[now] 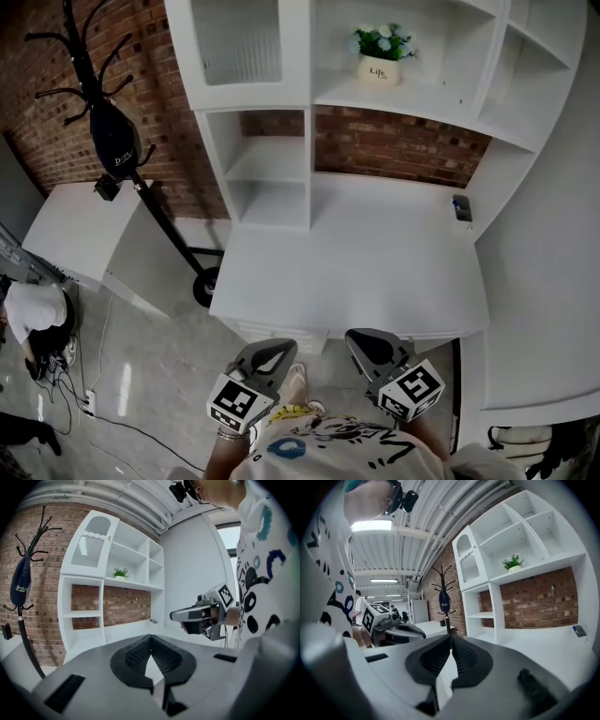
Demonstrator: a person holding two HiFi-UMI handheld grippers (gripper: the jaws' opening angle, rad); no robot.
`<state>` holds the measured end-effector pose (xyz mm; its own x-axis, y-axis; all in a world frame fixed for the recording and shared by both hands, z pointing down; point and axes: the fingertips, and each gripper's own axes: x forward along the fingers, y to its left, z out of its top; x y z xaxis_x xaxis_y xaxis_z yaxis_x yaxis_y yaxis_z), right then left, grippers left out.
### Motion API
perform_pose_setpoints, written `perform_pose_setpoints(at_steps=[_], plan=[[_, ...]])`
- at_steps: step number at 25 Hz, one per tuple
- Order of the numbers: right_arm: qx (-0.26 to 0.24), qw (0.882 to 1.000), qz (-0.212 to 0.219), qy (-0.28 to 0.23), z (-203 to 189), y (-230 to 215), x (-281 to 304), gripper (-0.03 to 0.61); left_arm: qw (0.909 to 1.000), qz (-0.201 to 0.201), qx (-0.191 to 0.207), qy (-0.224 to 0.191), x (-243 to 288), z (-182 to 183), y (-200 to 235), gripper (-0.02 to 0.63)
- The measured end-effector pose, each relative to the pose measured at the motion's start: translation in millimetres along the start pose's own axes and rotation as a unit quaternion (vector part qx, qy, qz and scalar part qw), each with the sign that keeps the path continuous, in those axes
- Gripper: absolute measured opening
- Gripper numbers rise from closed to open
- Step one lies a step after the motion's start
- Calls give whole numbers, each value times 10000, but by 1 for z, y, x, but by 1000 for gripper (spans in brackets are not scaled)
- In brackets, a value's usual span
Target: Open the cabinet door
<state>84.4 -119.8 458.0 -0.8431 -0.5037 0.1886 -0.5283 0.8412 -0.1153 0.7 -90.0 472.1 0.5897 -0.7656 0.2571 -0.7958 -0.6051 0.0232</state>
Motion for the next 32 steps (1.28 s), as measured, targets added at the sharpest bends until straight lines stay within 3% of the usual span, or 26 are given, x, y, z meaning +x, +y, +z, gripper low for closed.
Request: perform_pose_setpoints(at_steps=[16, 32], plan=[[21, 9994, -291, -198, 45, -73, 92, 29, 9993, -237, 238, -161, 64, 40, 112, 14], [50, 9972, -547, -504, 76, -109, 139, 29, 9985, -345, 259, -325, 100, 57, 169, 14]])
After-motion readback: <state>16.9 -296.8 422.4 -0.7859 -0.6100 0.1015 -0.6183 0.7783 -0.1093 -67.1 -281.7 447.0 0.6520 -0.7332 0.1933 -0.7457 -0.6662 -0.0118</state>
